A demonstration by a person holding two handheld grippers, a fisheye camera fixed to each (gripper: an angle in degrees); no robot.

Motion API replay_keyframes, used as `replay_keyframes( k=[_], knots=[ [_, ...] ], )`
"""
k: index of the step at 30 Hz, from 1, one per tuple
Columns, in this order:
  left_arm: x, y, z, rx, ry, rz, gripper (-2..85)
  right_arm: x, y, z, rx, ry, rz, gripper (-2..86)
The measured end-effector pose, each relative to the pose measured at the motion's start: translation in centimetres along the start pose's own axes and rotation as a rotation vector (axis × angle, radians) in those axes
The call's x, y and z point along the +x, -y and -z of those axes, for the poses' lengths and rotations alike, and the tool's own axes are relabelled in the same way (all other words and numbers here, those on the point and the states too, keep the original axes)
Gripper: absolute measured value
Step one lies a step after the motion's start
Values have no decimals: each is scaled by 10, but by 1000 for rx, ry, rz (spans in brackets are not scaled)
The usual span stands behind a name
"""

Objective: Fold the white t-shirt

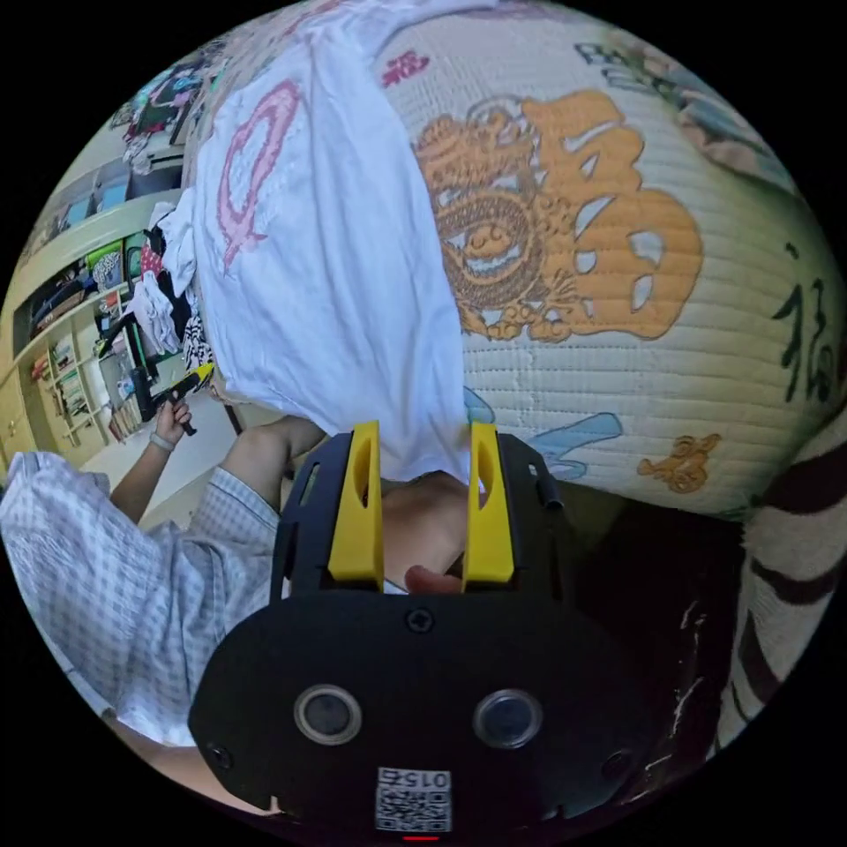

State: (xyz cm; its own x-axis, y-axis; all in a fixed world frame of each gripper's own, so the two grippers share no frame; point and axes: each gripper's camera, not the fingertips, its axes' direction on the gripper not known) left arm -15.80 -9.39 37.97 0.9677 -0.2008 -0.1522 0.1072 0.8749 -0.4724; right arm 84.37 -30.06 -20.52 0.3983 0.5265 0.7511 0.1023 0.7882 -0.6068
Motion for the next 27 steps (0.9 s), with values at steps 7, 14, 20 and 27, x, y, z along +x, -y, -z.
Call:
replay_keyframes(
  k=[7, 14, 20, 27],
  knots=[
    [5, 24, -55, -181, 6, -28, 19, -11, -2, 5, -123, -47, 27, 11],
    [-5, 17, -41, -114, -24, 6, 12, 2, -34, 49, -114, 54, -47, 8],
    [-7, 22, -91, -329, 74, 70, 55, -2, -37, 73, -105, 80, -88, 49],
    [92, 118, -48, -107, 215, -116, 78, -28, 7, 225, 331, 76, 44, 87]
  ],
)
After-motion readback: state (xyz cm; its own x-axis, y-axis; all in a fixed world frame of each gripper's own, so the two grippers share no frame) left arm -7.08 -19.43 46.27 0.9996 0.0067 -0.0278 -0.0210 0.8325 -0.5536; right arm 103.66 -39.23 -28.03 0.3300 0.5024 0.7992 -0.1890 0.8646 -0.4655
